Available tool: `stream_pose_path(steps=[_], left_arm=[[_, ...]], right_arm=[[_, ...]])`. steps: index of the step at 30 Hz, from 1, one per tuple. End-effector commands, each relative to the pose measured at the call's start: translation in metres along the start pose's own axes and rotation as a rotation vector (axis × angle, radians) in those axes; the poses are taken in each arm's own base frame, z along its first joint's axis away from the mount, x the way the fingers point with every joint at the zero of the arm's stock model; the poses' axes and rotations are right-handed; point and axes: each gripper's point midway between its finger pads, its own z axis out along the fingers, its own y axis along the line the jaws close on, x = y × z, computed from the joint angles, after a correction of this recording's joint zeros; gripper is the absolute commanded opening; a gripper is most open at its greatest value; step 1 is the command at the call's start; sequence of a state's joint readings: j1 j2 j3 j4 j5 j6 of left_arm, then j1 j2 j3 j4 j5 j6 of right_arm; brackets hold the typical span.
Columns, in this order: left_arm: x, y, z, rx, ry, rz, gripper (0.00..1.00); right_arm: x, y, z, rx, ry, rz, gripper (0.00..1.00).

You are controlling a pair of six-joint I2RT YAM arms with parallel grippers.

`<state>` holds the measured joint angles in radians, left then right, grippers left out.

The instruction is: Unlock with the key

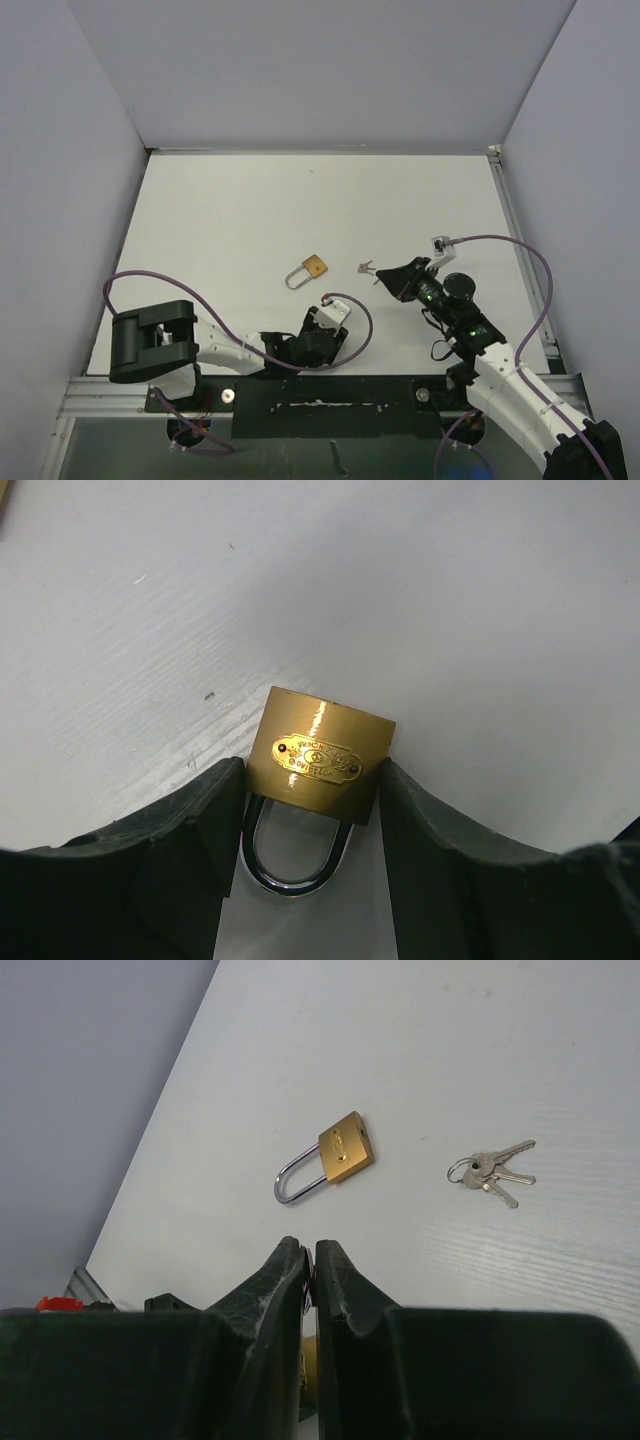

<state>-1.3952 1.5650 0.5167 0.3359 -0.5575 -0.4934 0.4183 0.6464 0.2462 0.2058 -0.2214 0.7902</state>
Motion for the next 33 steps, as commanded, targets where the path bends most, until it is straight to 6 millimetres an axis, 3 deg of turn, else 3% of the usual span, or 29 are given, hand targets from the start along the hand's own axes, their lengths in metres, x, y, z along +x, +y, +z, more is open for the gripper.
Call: stream_pose_path(steps=[1,9,13,21,26,33], left_arm=[[0.038,0.016,-0.011,-0.012,0.128,0.088,0.00],[-0.063,0.015,-0.029,0.041,-0.327,0.083,0.00],[-0.092,0.015,-0.035,0.045,-0.452,0.090,0.00],[-0.147,-0.013,-0.040,0.135,-0.595,0.043,0.00],[-0.168,-0.015,-0.046,0.194,-0.671,0.005,0.00],[-0.173,-0.003,-0.059,0.222,-0.768,0.001,0.00]], right_arm=[[-0.008,0.005,0.000,-0.021,-0.027,-0.022,0.00],[-0.004,0.004,-0.001,-0.022,-0.009,-0.026,0.00],[-0.002,0.003,0.000,-0.022,-0.013,-0.033,0.00],[-0.001,0.009,0.007,-0.005,-0.091,-0.097,0.00],[-0.009,0.024,0.009,-0.028,-0.181,-0.153,0.00],[-0.023,0.036,0.006,-0.053,-0.277,-0.151,0.00]])
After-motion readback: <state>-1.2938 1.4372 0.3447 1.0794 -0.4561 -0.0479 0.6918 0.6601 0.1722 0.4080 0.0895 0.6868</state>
